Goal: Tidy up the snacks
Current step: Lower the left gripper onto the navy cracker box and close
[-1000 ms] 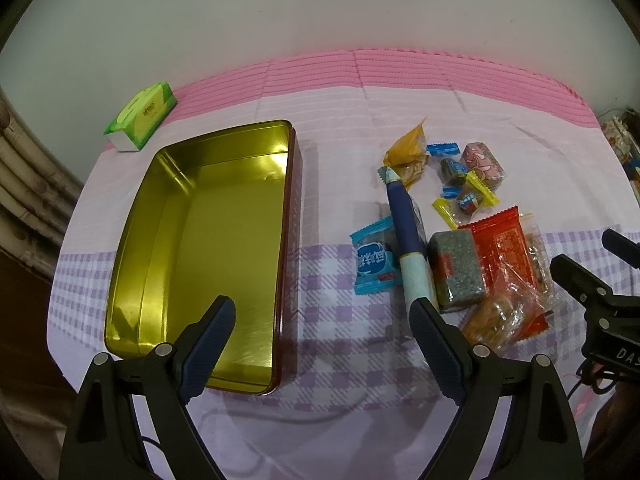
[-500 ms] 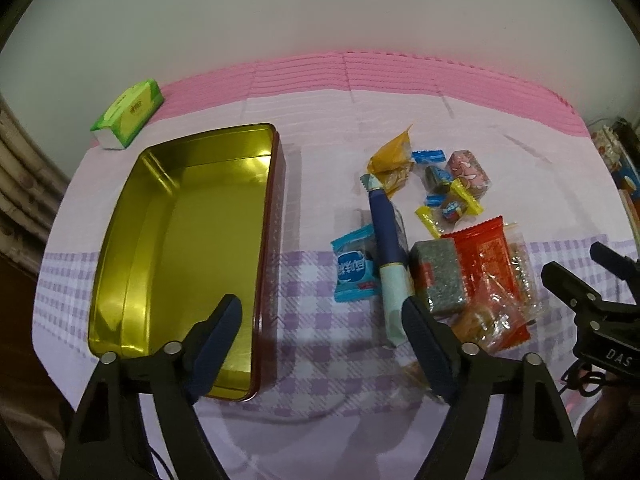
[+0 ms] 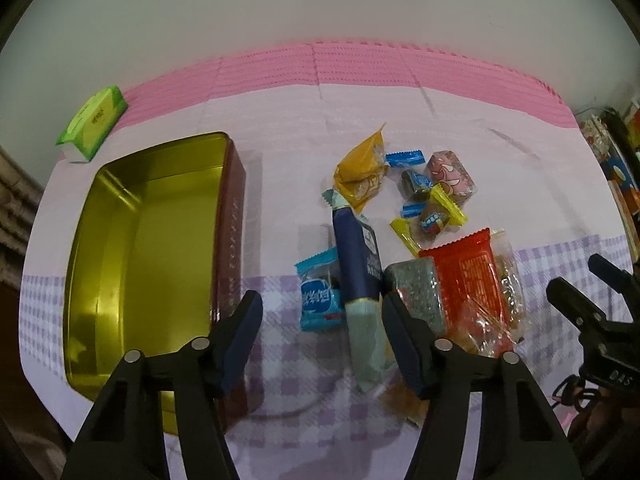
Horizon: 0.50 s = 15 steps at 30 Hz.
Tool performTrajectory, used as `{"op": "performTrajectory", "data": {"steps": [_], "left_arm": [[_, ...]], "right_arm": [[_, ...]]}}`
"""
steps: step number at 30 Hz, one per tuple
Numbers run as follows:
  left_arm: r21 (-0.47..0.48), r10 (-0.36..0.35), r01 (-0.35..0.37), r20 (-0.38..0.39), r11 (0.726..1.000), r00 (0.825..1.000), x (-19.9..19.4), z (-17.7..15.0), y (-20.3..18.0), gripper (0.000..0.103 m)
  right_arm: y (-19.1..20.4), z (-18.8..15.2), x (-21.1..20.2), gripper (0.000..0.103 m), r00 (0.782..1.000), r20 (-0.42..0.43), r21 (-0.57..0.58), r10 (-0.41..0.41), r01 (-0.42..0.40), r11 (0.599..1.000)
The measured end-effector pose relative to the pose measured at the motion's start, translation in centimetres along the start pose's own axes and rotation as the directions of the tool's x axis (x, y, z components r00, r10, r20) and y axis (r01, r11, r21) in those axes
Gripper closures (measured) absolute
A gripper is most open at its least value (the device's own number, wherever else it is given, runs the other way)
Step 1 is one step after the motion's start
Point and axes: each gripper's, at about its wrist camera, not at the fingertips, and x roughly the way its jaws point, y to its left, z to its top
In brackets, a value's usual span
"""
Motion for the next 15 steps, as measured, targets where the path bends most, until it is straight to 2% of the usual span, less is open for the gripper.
{"op": "performTrajectory", "data": {"steps": [7,15], "left_arm": [[0.002,-0.042,0.042,-0.039,0.999,0.998,1.7,1.0,-0.5,0.060],[0.009,-0.075,0.076,-0.078,0.997,0.994,3.3,1.5,-1.4,0.069]], "right_arm": [[-0.2,-0.1,0.0,0.001,1.000,-0.001,0.009,0.008,-0.008,1.000],[-0.1,-0.2,0.0,0.001,1.000,-0.007,0.008,0.008,-0.008,1.000]]}}
